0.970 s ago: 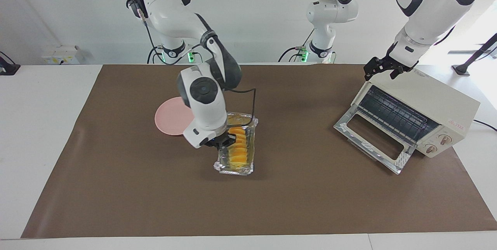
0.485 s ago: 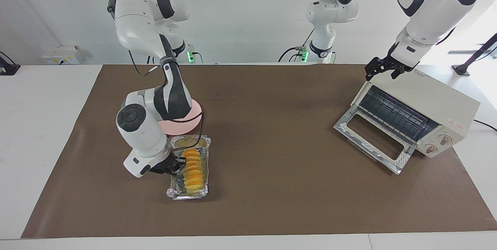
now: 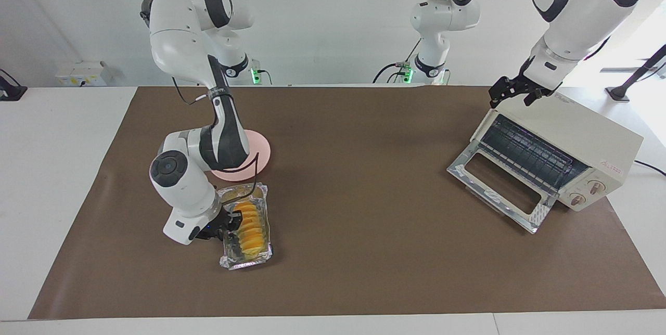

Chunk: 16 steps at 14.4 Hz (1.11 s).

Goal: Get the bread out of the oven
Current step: 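Slide the foil tray with the right gripper farther away, beside the plate, then grasp the orange bread inside the foil tray with the right gripper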

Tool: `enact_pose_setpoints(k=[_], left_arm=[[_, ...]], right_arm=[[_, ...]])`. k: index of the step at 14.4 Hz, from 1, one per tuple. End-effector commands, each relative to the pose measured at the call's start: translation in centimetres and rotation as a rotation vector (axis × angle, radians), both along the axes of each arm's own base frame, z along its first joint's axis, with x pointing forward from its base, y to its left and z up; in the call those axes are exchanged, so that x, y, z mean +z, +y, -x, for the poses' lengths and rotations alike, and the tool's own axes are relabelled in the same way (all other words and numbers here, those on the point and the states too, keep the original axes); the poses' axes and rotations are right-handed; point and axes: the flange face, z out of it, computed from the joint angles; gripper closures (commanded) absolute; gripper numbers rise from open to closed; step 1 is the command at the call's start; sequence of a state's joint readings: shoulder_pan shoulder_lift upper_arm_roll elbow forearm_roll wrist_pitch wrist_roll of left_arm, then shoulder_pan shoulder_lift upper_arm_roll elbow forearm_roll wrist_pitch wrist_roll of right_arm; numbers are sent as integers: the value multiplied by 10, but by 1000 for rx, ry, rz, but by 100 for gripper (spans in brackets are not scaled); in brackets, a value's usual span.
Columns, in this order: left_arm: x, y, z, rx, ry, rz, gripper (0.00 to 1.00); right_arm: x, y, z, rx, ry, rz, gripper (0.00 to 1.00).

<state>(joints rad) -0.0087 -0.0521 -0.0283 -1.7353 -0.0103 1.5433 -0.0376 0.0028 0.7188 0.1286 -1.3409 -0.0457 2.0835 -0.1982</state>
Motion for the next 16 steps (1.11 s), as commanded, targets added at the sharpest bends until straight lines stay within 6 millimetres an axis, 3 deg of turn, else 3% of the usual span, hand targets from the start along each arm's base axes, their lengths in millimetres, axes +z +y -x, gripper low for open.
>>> enact_pose_setpoints(k=[1,3,7,12,16], left_arm=[[1,2,2,2,-16,-18,0],[1,2,2,2,-16,-18,0],[2,2,2,2,-18,-18,0],[1,2,2,2,-16,-18,0],[1,2,2,2,-16,-18,0]], right_arm=[[20,-2,7,38,3,1,0],[35,18,12,71,24,29,0],[41,53,16,45,25,55,0],[36,63,18,30,4,79,0],[16,63,28,36,-4,105,2]])
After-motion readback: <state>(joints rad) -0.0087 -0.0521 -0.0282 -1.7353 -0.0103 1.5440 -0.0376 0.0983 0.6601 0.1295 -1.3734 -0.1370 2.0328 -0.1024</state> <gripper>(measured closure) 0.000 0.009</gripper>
